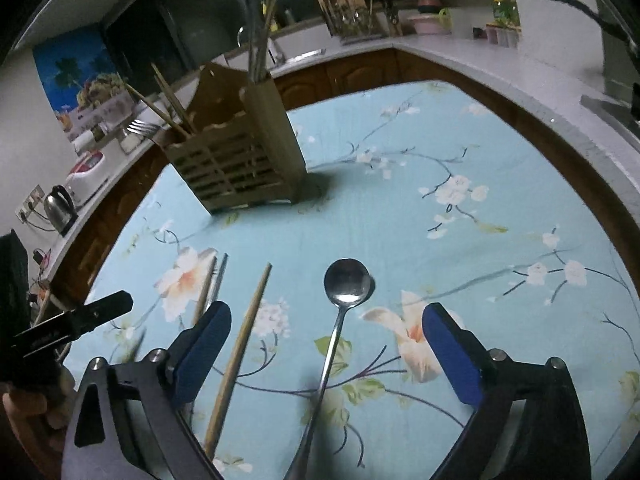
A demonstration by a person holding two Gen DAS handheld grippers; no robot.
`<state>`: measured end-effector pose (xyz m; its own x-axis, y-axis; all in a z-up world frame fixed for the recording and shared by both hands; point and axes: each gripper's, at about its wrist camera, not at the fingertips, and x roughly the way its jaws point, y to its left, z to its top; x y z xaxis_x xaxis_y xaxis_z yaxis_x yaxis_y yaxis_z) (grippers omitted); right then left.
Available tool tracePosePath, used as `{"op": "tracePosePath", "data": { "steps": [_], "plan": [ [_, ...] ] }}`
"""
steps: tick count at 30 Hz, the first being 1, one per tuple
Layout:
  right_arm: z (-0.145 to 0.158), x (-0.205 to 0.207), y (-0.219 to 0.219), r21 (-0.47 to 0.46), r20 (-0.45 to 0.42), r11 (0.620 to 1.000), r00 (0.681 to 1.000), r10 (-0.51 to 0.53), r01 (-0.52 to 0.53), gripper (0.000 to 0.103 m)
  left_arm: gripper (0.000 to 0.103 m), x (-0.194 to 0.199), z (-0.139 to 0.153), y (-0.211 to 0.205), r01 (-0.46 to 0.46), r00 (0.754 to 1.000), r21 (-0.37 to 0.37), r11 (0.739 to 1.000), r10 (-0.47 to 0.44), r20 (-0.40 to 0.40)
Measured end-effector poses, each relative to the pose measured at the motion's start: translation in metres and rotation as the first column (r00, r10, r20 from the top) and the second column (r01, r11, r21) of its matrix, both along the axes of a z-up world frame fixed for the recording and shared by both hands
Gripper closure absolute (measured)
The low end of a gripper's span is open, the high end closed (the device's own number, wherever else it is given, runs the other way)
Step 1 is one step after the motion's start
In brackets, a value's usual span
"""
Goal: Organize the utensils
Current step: 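Grasp a wooden chopstick with the left tool while the right tool grasps the silver spoon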
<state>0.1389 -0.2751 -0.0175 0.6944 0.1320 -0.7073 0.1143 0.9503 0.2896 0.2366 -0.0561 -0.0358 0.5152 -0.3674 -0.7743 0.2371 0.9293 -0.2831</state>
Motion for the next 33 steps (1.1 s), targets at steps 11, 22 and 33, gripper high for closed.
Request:
{"op": "tracePosePath", "data": {
  "steps": [11,22,33],
  "plan": [
    [-0.019,0.034,-0.01,0.009,-0.084,1.0,0.996,0.015,-0.014,0.025,0.058,0.042,-0.024,-0.04,0.098,0.993,0.097,0.991,-0.091,-0.068],
    [-0.03,0.051,-0.008,-0.033,-0.103,0.999,0.995,0.016,-0.02,0.07,0.088,0.05,-0.034,-0.078,0.188,0.982,0.208,0.96,-0.181,-0.051],
    [-0.01,0.036,-0.005,-0.01,-0.045,0.999,0.998,0.044,-0.045,0.1,0.098,0.039,-0.026,-0.053,0.202,0.979,0.121,0.972,-0.198,-0.041]
  ]
}}
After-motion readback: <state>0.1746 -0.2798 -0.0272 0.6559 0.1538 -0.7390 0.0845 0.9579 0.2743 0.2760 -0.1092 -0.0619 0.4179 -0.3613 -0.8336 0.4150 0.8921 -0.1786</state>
